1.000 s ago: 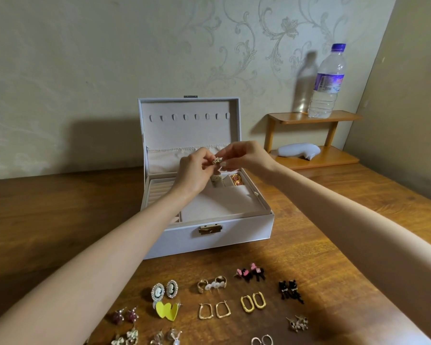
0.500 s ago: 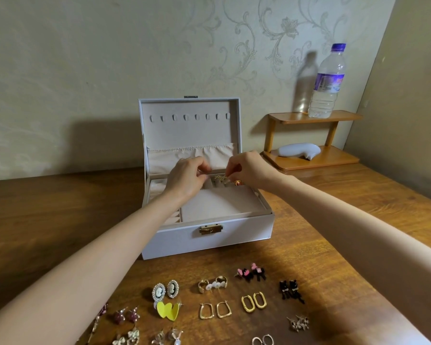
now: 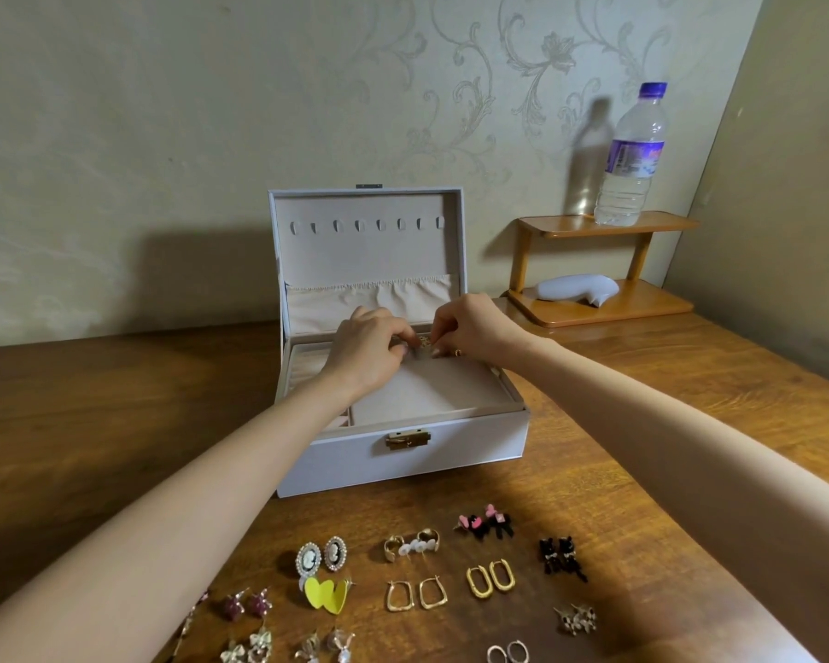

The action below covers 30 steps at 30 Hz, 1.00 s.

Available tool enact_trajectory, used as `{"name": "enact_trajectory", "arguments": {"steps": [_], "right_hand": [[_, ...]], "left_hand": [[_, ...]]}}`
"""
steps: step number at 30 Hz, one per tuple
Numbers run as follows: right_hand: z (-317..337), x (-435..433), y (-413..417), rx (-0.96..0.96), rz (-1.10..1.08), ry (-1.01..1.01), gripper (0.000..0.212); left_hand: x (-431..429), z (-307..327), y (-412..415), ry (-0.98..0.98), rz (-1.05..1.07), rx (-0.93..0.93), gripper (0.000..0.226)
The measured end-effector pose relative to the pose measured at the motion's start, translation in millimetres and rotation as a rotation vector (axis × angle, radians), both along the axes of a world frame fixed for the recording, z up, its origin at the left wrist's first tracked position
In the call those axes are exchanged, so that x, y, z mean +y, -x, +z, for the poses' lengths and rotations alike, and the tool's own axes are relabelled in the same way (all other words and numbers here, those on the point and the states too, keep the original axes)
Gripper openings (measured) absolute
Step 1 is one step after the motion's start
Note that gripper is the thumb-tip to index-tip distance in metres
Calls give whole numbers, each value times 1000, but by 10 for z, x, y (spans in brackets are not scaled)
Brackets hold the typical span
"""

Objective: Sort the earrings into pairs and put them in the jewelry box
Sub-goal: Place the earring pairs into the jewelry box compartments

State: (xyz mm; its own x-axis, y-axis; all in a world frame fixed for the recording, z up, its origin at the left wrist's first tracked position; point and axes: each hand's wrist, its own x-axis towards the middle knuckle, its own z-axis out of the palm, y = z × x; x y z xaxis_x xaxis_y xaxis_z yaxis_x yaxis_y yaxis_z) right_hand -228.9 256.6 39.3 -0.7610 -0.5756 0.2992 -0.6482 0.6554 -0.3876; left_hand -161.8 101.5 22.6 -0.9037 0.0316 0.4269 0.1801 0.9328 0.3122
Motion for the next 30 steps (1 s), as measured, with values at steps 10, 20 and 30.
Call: {"name": "enact_trajectory", "arguments": {"steps": [10,20,30], "right_hand": [[28,-36,17,-29,22,-170,20],[34,113,-131,10,23,-28,9],[81,504,-1136,212,256,20,15]], "left_hand": [[2,-1,9,42,-8,-27,28],[-13,48,-156,26,-29,-2,24],[147,179,-1289,-8,-293,125,14]]}}
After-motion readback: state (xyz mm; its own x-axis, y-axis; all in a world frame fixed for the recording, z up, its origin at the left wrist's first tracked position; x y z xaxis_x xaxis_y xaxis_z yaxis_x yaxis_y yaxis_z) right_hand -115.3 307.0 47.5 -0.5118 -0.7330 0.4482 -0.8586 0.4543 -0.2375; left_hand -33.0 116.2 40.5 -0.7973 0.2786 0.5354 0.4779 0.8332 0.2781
